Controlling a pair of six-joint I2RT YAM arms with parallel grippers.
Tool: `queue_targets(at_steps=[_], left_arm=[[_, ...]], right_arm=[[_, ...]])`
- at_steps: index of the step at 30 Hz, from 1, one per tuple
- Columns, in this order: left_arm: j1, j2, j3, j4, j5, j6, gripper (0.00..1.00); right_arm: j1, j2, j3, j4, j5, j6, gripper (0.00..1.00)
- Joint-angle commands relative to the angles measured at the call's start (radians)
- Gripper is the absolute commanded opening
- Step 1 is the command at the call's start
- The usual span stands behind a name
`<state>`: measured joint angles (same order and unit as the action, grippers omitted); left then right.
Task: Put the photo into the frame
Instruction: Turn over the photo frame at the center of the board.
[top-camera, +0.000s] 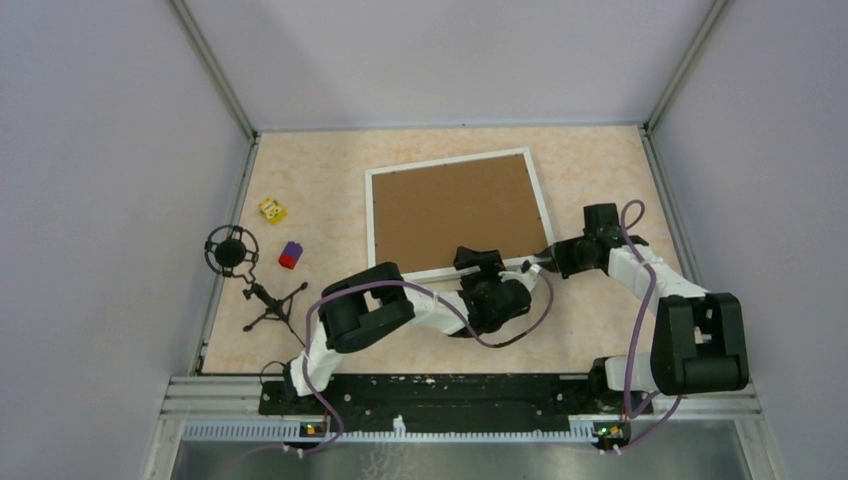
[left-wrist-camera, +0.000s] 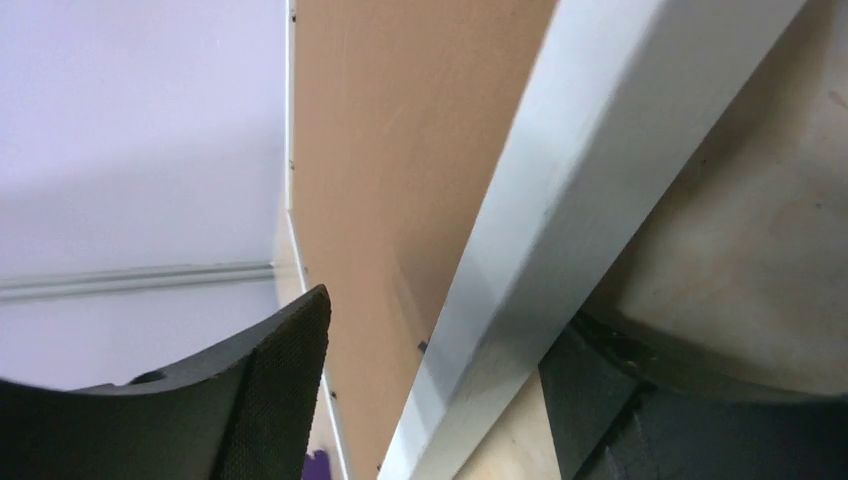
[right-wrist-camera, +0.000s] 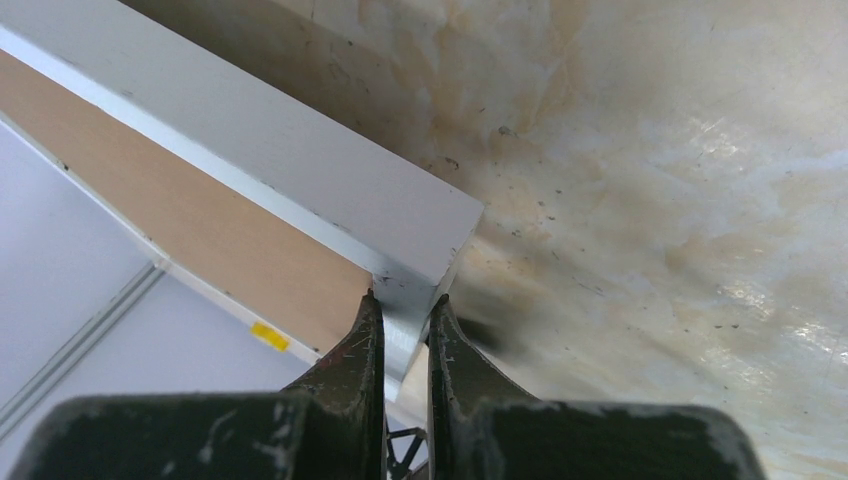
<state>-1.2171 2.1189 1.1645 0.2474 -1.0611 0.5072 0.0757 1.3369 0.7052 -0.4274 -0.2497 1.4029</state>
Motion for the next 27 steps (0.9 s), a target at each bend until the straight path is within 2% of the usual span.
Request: queue_targets(at_steps=[1,7,12,14,16,17,19,21,24,27], left_arm=[[0.022,0.031,-0.021,0.179,-0.076,0.142,0.72],[0.027,-0.018,-0.027,0.226,-0.081,0.215,0.34],[0.025,-0.108,0.021,0.089,-0.05,0.181,0.0],[0.024,-0.156,0.041,0.035,-0.031,0.173,0.0],[0.023,-0.19,0.059,0.043,-0.043,0.213,0.0],[0.023,-0.206,0.071,0.045,-0.047,0.228,0.0],[0.024,-0.237,0.104,0.035,-0.043,0.252,0.0],[0.023,-0.261,0.161,-0.027,-0.032,0.247,0.0],[0.024,-0.288,0.319,-0.274,-0.002,0.129,0.0],[0.026,-0.287,0.529,-0.544,0.053,-0.016,0.0]], right_arm=[[-0.003,-0.089,0.0,0.067,-0.054,0.027,0.0],[-0.004,-0.134,0.02,0.068,-0.05,-0.004,0.0],[-0.008,-0.207,0.079,0.032,0.02,-0.115,0.0],[-0.022,-0.235,0.101,0.027,0.04,-0.156,0.11],[-0.041,-0.252,0.172,0.006,0.057,-0.232,0.35],[-0.053,-0.257,0.223,-0.003,0.062,-0.288,0.44],[-0.06,-0.268,0.341,-0.038,0.104,-0.418,0.58],[-0.06,-0.277,0.47,-0.096,0.176,-0.545,0.68],[-0.061,-0.286,0.643,-0.181,0.324,-0.702,0.73],[-0.061,-0.317,0.727,-0.215,0.427,-0.785,0.76]])
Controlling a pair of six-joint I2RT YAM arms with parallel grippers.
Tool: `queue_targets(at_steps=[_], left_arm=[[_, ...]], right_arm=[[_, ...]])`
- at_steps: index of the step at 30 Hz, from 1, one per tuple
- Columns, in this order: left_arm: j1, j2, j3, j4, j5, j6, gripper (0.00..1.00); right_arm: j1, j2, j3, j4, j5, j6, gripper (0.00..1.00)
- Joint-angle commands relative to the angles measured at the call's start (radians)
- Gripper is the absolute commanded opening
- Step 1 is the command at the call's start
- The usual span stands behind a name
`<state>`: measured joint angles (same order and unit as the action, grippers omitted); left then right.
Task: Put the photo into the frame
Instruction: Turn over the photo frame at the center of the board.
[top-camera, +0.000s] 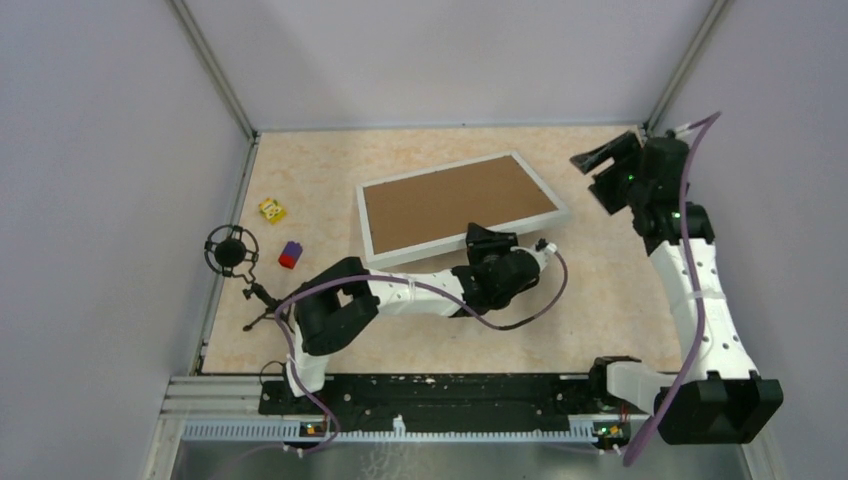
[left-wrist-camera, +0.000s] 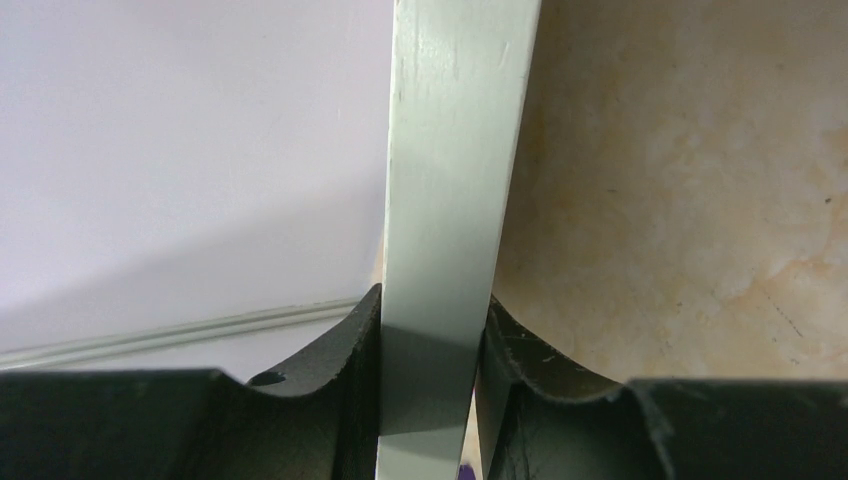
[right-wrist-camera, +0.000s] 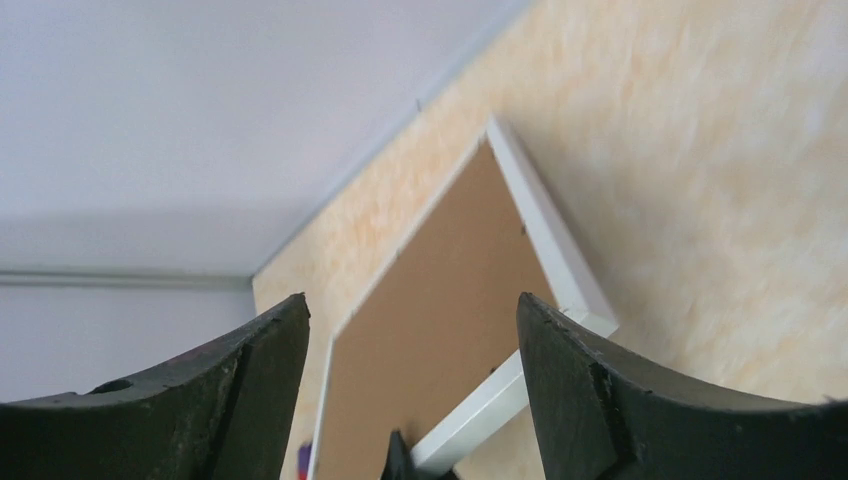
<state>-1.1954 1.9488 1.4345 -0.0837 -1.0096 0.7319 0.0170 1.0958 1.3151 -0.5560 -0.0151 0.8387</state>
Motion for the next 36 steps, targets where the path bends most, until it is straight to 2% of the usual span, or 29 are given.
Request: queue_targets(at_steps=[1,6,14,20,23,26,30,36], left_arm=[[0.004,-0.111,0.318,-0.279,0.022,-0.273,0.0],[0.003,-0.091,0.493,-0.437,0.078,-0.309,0.0],[0.027,-0.067,0.702,-0.621,0.183,-0.411,0.0],[0.062,-0.044,0.857,-0.72,0.246,-0.494,0.0],[0.101,-0.043,0.913,-0.757,0.311,-0.555,0.0],[0.187,-0.031,0.975,-0.832,0.447,-0.674,0.0],[0.351,-0.059,0.923,-0.871,0.666,-0.802,0.0],[0.569,-0.178,0.621,-0.715,0.959,-0.948,0.0]], right_arm=[[-0.003,-0.093,0.116,-0.079,0.219,-0.232,0.77],[-0.003,-0.188,0.013,0.001,0.279,-0.202,0.8],[-0.003,-0.156,-0.042,-0.024,0.177,-0.157,0.81],[-0.071,-0.099,0.006,-0.043,0.107,-0.114,0.95],[-0.1,-0.062,0.049,-0.038,0.056,-0.106,0.98],[-0.104,-0.037,0.064,-0.023,0.02,-0.088,0.98],[-0.103,-0.043,0.023,-0.001,-0.021,-0.071,0.98],[-0.103,-0.059,-0.023,-0.011,-0.013,-0.094,0.98]])
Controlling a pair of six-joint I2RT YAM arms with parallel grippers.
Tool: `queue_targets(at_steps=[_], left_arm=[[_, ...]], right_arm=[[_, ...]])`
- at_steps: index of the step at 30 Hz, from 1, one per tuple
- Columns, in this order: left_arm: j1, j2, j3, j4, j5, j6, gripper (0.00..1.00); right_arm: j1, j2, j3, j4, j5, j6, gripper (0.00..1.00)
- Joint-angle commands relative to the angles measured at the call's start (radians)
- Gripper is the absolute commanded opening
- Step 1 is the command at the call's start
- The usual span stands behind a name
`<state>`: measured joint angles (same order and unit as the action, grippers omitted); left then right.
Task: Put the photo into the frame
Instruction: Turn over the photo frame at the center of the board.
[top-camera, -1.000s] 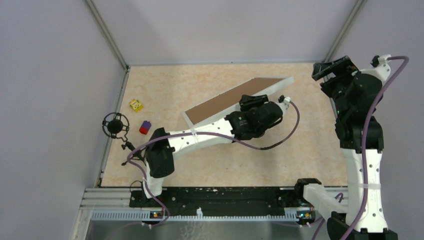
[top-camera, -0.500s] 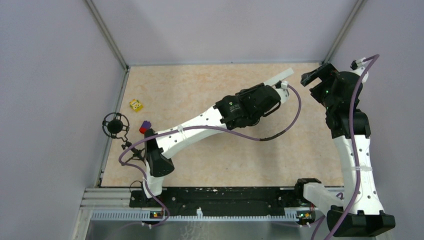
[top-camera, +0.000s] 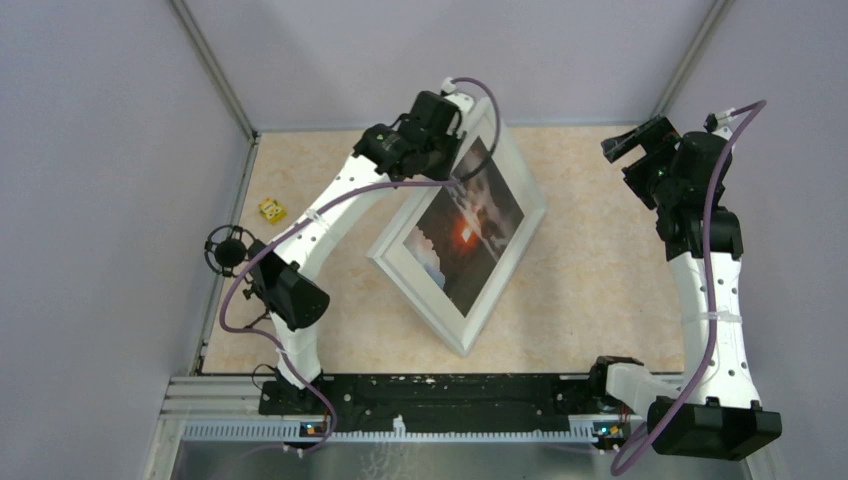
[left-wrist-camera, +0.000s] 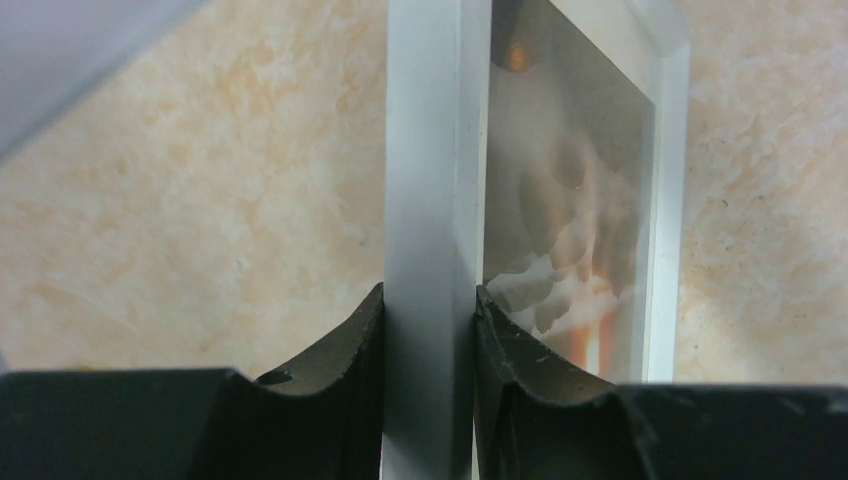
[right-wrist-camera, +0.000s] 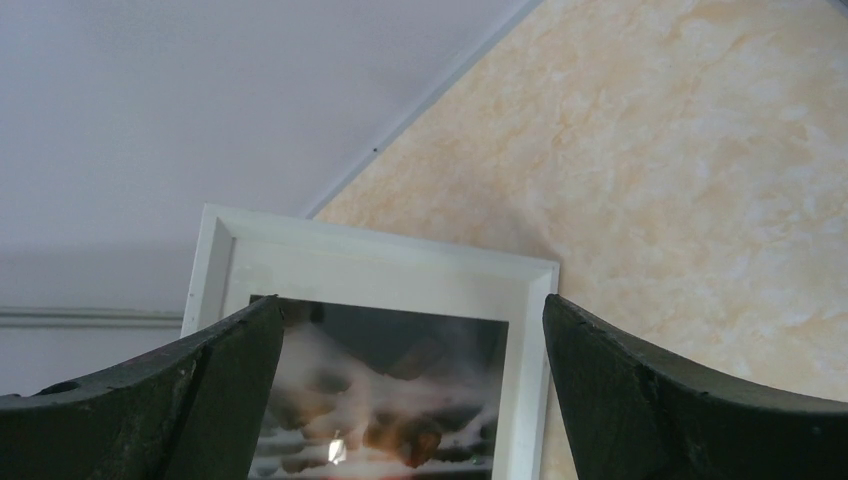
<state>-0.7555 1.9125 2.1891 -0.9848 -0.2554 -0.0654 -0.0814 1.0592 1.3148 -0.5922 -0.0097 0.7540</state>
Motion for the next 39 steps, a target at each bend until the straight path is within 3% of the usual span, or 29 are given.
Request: queue_targets(at_steps=[1,8,13,18,25,31,34,39], left_arm=[[0.163,-0.17,-0.206,0.237,0.241,-0.175,0.0],[0.392,-0.266,-0.593,0.533,0.581,-0.363,0.0],[0.454,-0.253,-0.717,0.6,0.635,-0.449,0.0],[0.514,-0.304,-0.983,0.809,0.629,-0.721,0.0],[0.444,-0.347,-1.243,1.096,0.519,-1.139,0.0],[0.236,-0.302,-1.31,1.163,0.338,-1.321,0.01],[0.187,-0.253,-1.289,1.133,0.362,-1.303,0.22],[0.185,-0.287,-1.303,1.003,0.423,-1.186,0.76]], right_arm=[[-0.005,-0.023,-0.027,0.024,-0.019,-0.014,0.98],[-0.005,-0.015,-0.048,0.01,-0.059,-0.06,0.98],[-0.005,-0.002,-0.079,0.01,-0.11,-0.086,0.98],[-0.004,0.028,-0.116,0.007,-0.179,-0.088,0.98],[0.006,0.061,-0.175,0.033,-0.236,-0.085,0.98],[0.211,0.218,-0.133,-0.028,-0.207,-0.234,0.99],[0.294,0.297,-0.128,-0.023,-0.218,-0.299,0.99],[0.349,0.368,-0.134,-0.014,-0.182,-0.446,0.98]])
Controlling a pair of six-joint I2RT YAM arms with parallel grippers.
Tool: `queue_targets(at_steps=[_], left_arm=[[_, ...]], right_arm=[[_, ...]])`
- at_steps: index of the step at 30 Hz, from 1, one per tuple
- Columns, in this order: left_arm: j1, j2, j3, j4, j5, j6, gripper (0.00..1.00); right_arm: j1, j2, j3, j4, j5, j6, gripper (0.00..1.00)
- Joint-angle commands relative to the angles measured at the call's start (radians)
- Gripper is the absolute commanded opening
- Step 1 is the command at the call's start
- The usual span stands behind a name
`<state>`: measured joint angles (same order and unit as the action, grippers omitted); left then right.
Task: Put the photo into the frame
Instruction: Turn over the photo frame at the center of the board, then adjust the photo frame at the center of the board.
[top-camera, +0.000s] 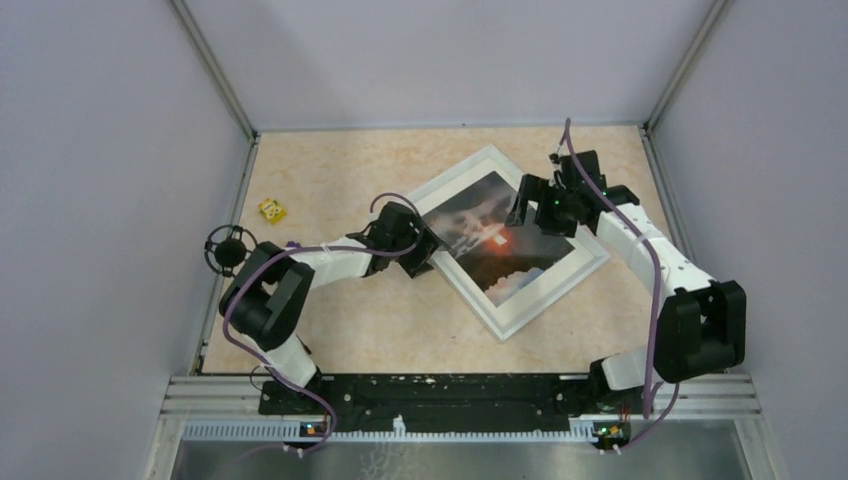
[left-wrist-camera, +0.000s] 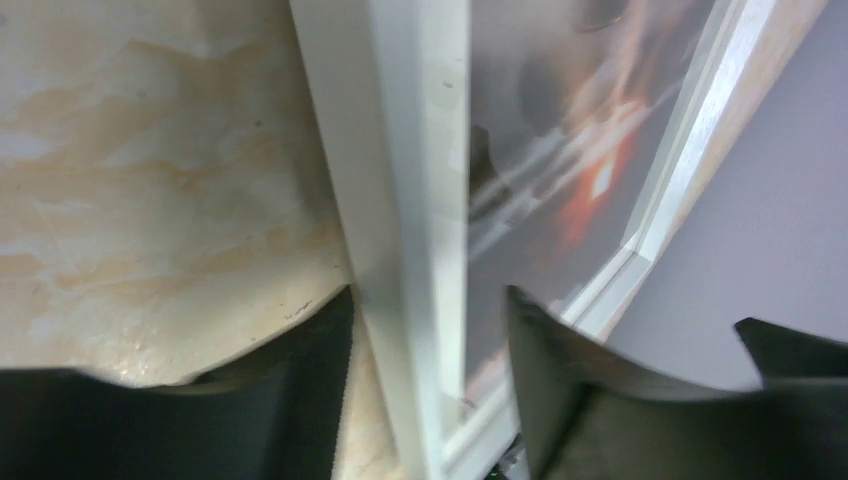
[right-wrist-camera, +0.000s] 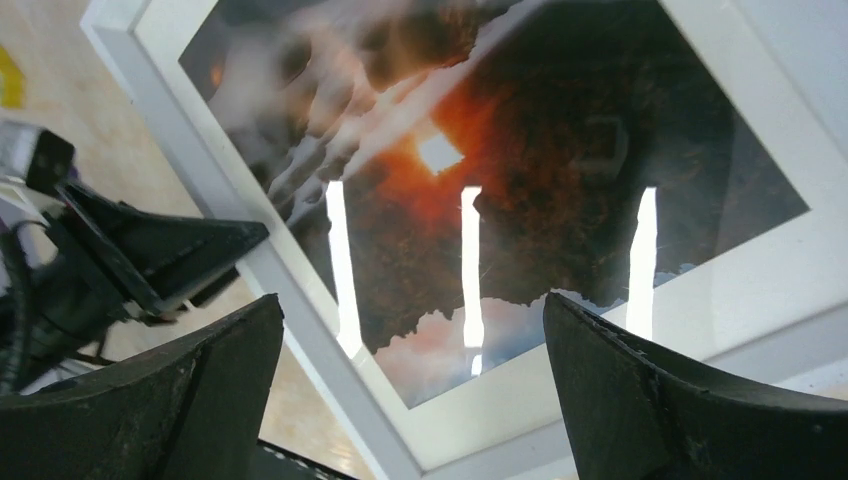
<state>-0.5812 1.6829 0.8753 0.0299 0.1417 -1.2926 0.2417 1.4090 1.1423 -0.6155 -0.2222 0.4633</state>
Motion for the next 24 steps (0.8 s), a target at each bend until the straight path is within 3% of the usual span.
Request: queue_targets(at_steps=[1,3,6,9,12,15,19,24], left_arm=[[0.012,-0.079,0.02,-0.078,0.022,0.081,0.82],[0.021,-0.13,0.038,-0.205,-0.009,0.163,0.93],[0.044,-0.262,0.038,-0.317,-0.089,0.308,0.94],[0.067,-0.477,0.006,-0.283,-0.091,0.53,0.93],[0.069,-0.647,-0.019,-0.204,-0.058,0.719,0.94],[0.069,-0.788,-0.03,-0.126,0.027,0.795,0.94],[0.068,-0.899,-0.017,-0.092,0.09,0.838,0.94],[0.067,-0.953,-0.013,-0.07,0.099,0.911,0.93]], right_arm=[[0.04,0.026,0.037,0.017,0.053,-0.189,0.97],[0.081,0.035,0.025,0.044,0.107,-0.28,0.97],[0.166,0.077,0.013,0.066,0.124,-0.438,0.99],[0.275,0.155,0.04,0.028,0.091,-0.599,0.99],[0.399,0.258,0.1,0.006,0.082,-0.626,0.94],[0.476,0.309,0.131,0.035,0.059,-0.607,0.87],[0.532,0.387,0.187,0.022,-0.009,-0.594,0.63],[0.563,0.471,0.218,-0.012,0.048,-0.591,0.59]])
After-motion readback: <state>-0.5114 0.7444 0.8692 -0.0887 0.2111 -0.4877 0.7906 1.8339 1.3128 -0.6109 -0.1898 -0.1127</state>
